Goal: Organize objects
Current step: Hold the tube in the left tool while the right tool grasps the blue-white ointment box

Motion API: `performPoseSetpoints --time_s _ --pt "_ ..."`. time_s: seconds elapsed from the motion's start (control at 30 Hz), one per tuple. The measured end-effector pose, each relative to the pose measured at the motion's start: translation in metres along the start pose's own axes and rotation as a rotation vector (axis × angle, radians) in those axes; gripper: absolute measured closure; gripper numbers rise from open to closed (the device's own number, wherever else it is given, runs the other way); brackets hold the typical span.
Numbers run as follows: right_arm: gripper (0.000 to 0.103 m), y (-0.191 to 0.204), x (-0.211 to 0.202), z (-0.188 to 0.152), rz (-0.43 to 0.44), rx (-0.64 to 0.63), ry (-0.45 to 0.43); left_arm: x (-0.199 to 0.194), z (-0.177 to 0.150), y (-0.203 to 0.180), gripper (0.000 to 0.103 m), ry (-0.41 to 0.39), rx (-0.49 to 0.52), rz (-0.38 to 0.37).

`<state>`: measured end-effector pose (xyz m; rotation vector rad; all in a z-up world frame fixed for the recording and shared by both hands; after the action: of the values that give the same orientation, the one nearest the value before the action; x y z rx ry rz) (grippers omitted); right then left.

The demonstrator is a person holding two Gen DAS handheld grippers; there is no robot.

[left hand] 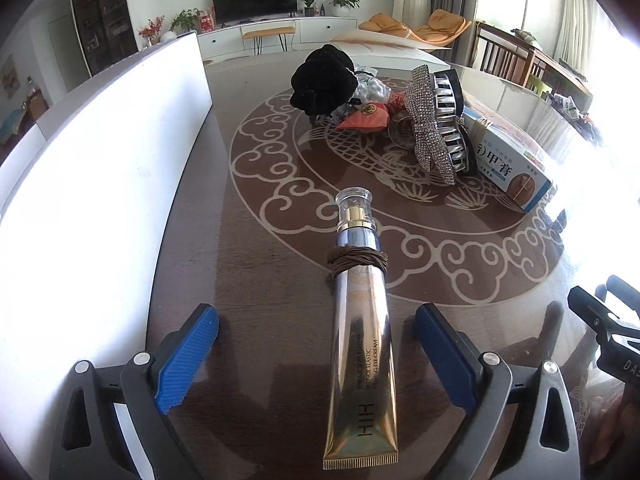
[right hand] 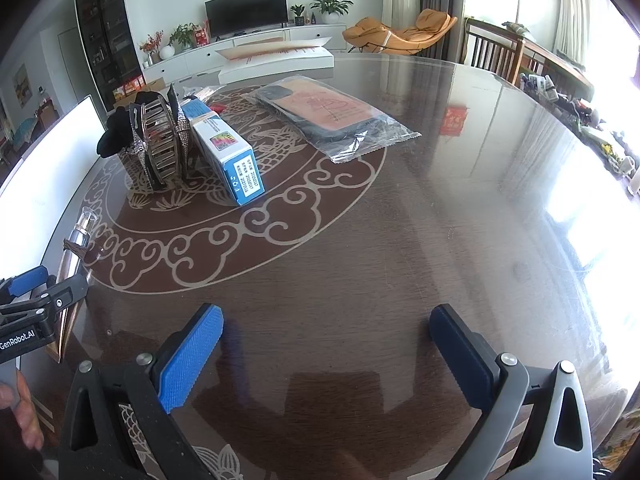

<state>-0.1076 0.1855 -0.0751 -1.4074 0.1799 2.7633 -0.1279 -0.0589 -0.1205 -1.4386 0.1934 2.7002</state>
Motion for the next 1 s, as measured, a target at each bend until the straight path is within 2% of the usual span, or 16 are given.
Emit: performPoseSetpoints --time_s 0.4,0.57,0.67,0.77,0.83,1.0 --pt "0.000 -0.002 -0.002 0.000 0.020 0.016 -0.007 0.001 -0.003 -0.003 0.000 -0.008 0.001 -0.009" --pt "0.000 -0.003 -0.003 0.001 0.061 0.033 -0.013 0.001 -0.003 -0.003 0.000 -0.009 0.000 -0.010" --pt "0.000 0.001 -0.006 0.013 0.140 0.040 -0.012 0.001 -0.003 -0.003 0.000 -0.009 0.000 -0.009" --pt "0.000 0.021 -0.009 0.045 0.118 -0.069 -0.039 0.001 -0.003 -0.003 0.000 -0.010 -0.002 -0.009" --pt "0.000 0.048 0.000 0.065 0.111 -0.196 -0.012 0.001 -0.003 -0.003 0.000 -0.010 -0.001 -0.010" --pt "0.008 0.100 0.030 0.081 0.045 -0.476 0.015 0.001 -0.003 -0.003 0.000 -0.010 -0.001 -0.010"
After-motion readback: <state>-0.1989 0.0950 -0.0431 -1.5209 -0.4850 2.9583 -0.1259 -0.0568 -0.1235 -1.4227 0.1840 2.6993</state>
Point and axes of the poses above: each gripper's, at about its wrist camera, not at the fingertips, and x roughly the way its jaws point, y to its left, z to its top, the point moved 5 cm from there along x, roughly the way its jaws point, and after that the axes turned 6 degrees about x, right-handed, at the moved point
